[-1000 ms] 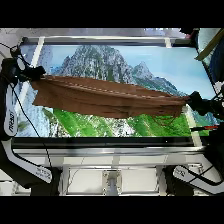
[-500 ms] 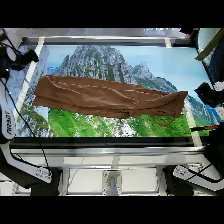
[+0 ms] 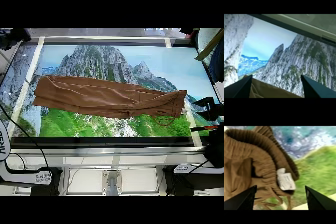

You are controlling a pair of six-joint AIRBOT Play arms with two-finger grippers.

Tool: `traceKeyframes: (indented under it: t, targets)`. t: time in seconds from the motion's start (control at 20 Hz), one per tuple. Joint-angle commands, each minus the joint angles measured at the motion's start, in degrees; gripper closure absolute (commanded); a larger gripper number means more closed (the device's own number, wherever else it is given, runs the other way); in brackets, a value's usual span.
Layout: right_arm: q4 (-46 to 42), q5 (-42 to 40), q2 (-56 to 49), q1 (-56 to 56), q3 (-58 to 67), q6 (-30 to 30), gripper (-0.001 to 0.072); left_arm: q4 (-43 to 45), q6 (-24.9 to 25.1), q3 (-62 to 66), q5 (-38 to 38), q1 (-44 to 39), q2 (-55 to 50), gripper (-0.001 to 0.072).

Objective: Fold the clothes and pants, and hang the long-sleeved shirts on hangers.

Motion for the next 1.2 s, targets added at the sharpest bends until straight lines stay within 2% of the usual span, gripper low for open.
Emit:
traceKeyframes:
  t: [0.0,0.15,0.35,0.65,0.7,0.75,0.8,0.85,0.95,1.0,1.15]
  targets:
    - [5.49,3.15,-9.53,1.57,3.93,-4.87,0.0032,0.07,2.58,0.07,0.09,-4.85,0.90,0.0007]
    - [2.16,3.58,-15.54,4.37,8.72,-4.59,0.0032,0.07,5.55,0.07,0.02,-7.37,0.90,0.0007]
    - [2.19,5.29,-20.15,7.34,11.89,-4.50,0.0034,0.04,5.49,0.07,-1.36,-7.91,0.90,0.0007]
    - [1.14,3.93,-20.96,13.09,11.82,-6.23,0.0044,0.04,5.49,0.07,-4.26,-7.98,0.90,0.0007]
    - [1.64,4.33,-20.92,13.81,11.82,-6.23,0.0167,0.02,5.49,0.07,-4.76,-8.00,0.90,0.0007]
    - [2.51,4.33,-20.74,14.25,11.82,-6.23,0.0475,-0.07,5.49,0.04,-5.29,-8.04,0.87,0.0008]
    - [4.00,4.90,-20.39,14.43,11.85,-6.40,0.0652,-0.52,5.46,0.04,-5.70,-8.22,0.79,0.0010]
    - [5.97,6.14,-19.69,14.40,11.82,-8.24,0.0668,-0.92,5.46,0.04,-6.05,-8.41,0.59,0.0067]
    - [7.56,8.48,-16.59,14.08,11.82,-9.11,0.0669,-2.23,5.49,0.02,-7.32,-9.70,-0.15,0.0569]
    - [7.34,9.46,-14.34,13.75,11.82,-9.09,0.0669,-3.28,5.70,0.02,-8.13,-10.80,-0.74,0.0695]
    - [7.41,13.35,-5.64,11.58,11.82,-8.24,0.0669,-7.54,7.96,0.02,-8.79,-15.72,-3.72,0.0696]
